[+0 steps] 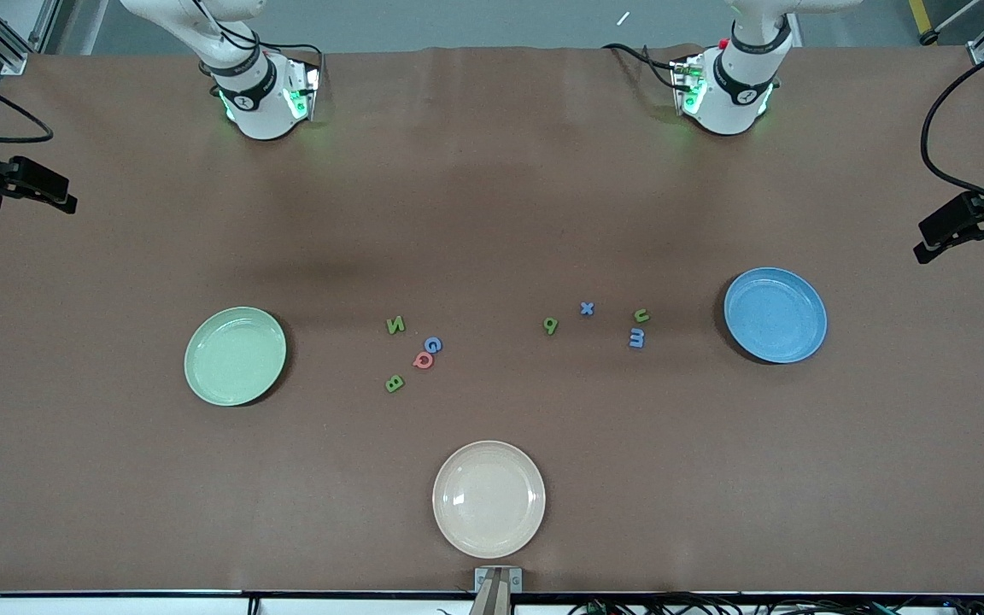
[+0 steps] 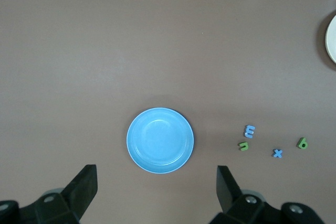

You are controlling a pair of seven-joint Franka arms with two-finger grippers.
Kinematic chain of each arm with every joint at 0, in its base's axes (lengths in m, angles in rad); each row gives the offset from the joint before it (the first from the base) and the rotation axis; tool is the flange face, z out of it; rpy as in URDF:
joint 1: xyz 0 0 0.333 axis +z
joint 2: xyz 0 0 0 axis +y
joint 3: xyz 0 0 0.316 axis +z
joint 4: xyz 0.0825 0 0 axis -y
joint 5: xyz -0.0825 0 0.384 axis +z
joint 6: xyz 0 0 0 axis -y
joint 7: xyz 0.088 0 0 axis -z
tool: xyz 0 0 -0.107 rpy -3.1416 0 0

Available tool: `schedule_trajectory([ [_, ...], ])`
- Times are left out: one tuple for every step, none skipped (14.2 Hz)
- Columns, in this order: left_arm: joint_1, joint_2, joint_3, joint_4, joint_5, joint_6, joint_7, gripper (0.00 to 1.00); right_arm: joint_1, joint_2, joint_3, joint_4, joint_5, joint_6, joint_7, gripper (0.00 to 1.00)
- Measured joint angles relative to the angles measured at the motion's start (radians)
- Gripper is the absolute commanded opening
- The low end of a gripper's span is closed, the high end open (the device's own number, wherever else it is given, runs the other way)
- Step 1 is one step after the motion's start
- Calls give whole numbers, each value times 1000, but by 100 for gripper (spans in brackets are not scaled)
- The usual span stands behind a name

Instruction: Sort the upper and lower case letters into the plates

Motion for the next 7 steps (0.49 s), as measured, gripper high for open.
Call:
schedule_trajectory([
  [0, 0, 0, 0, 0, -1, 0, 100, -1, -2, 0, -2, 0, 2, 0, 100],
  [0, -1, 0, 0, 0, -5, 0, 100, -2, -10, 0, -14, 0, 13, 0, 100],
  [0, -2, 0, 0, -1, -8, 0, 100, -2, -23, 0, -39, 0, 31, 0, 100],
  [0, -3, 0, 0, -2, -9, 0, 100, -2, -41, 0, -66, 0, 49, 0, 100],
  [0, -3, 0, 0, -3, -10, 0, 100, -3, -57, 0, -91, 0, 61, 0, 100],
  [0, -3, 0, 0, -4, -12, 0, 100, -3, -70, 0, -107, 0, 68, 0, 100],
  [0, -3, 0, -1, -6, -19, 0, 100, -4, -79, 0, -115, 0, 70, 0, 100],
])
